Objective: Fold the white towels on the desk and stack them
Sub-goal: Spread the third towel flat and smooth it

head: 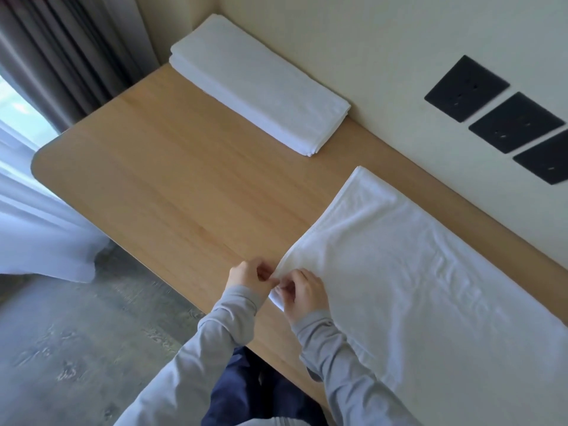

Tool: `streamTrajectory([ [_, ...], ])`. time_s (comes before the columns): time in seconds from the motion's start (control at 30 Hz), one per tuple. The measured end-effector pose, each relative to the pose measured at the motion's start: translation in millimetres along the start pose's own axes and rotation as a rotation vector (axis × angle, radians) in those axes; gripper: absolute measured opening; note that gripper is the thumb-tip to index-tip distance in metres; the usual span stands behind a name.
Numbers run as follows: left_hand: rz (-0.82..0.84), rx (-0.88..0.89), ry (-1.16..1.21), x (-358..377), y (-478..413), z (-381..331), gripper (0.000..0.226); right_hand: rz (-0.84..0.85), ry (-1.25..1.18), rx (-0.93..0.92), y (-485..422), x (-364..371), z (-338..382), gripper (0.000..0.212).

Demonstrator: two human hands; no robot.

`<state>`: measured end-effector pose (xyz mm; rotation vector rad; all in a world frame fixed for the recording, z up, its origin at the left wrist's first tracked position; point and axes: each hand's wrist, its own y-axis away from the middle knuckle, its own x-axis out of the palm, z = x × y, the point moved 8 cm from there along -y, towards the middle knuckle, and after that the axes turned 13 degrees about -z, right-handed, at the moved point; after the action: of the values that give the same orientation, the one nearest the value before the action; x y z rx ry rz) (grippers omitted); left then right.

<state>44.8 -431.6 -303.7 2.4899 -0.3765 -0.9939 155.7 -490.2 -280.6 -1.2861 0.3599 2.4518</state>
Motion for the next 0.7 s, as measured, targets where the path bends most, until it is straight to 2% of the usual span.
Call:
streamTrajectory([
  [0.1, 0.056, -0.084, 0.138, 0.8, 2.9, 5.2, 0.017, -0.017, -0.114, 0.058, 0.5, -5.8, -4.1, 0.007],
  [0.23, 0.078, -0.19, 0.278, 0.0, 6.0, 12.7, 0.017, -0.014, -0.113, 0.005, 6.9, -7.8, -2.5, 0.013],
  [0.37, 0.09, -0.168, 0.311, 0.9, 9.5, 10.4, 0.017, -0.026, -0.11, 0.002, 8.4, -5.4, -0.2, 0.009],
  [0.5, 0.006, -0.182, 0.33, -5.3, 10.6, 10.7, 0.021, 0.043, -0.114, -0.05, 5.0, -3.0, 6.1, 0.006],
  [0.57, 0.017, -0.186, 0.373, -4.3, 10.6, 9.1, 0.023, 0.053, -0.128, -0.074, 5.5, -5.4, 5.7, 0.004],
  [0.7, 0.059, -0.132, 0.368, -1.0, 12.2, 2.4, 0.017, 0.065, -0.14, -0.069, 6.1, -2.2, 3.8, 0.011],
])
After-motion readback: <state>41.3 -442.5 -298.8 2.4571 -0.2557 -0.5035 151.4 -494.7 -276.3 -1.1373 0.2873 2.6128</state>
